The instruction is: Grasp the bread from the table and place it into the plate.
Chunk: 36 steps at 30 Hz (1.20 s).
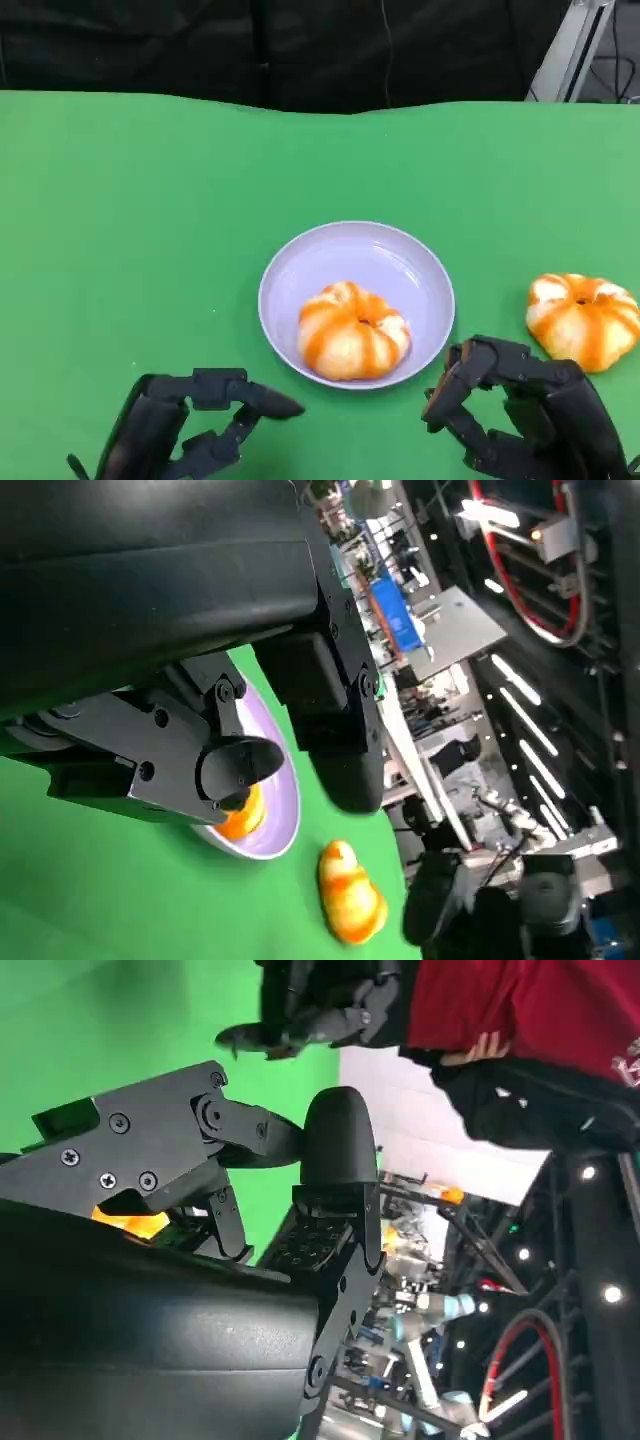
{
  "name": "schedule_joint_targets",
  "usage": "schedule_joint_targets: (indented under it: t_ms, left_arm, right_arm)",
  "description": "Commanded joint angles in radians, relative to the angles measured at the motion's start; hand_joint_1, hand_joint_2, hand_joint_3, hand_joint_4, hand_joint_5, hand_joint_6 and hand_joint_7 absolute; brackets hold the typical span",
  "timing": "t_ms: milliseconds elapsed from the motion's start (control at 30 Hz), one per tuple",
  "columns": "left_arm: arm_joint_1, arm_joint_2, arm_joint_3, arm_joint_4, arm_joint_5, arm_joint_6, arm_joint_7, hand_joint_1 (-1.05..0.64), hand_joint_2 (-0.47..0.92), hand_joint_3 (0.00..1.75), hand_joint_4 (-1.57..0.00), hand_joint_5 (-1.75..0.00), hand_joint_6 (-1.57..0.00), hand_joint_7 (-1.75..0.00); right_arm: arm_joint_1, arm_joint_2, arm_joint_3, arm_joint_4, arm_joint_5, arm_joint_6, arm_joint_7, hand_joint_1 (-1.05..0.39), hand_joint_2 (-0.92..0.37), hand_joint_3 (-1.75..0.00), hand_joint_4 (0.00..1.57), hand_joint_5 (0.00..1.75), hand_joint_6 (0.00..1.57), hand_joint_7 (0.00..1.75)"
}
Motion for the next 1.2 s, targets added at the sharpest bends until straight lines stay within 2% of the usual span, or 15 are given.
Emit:
schedule_joint_targets:
  t_ms: [33, 433, 1200]
  left_arm:
    - [-0.006, 0.003, 0.001, 0.017, -0.013, -0.024, 0.001, -0.01, 0.66, 0.88, -1.04, -1.25, -1.12, -0.96]
    - [0.006, 0.007, -0.029, 0.017, -0.029, -0.017, -0.027, -0.08, 0.56, 1.02, -0.92, -1.47, -0.98, -1.23]
    - [0.005, 0.015, -0.019, 0.002, -0.025, 0.004, -0.019, -0.03, 0.59, 0.99, -0.93, -1.44, -1.0, -1.18]
  right_arm:
    - [-0.014, -0.02, -0.018, 0.025, 0.022, -0.014, 0.012, -0.15, -0.74, -0.69, 0.75, 1.57, 0.82, 1.23]
    - [-0.027, -0.014, -0.035, 0.095, 0.031, -0.035, 0.021, -0.16, -0.74, -0.72, 0.76, 1.58, 0.83, 1.22]
    - [-0.044, -0.013, -0.043, 0.153, 0.015, -0.055, 0.021, -0.17, -0.74, -0.71, 0.74, 1.59, 0.8, 1.26]
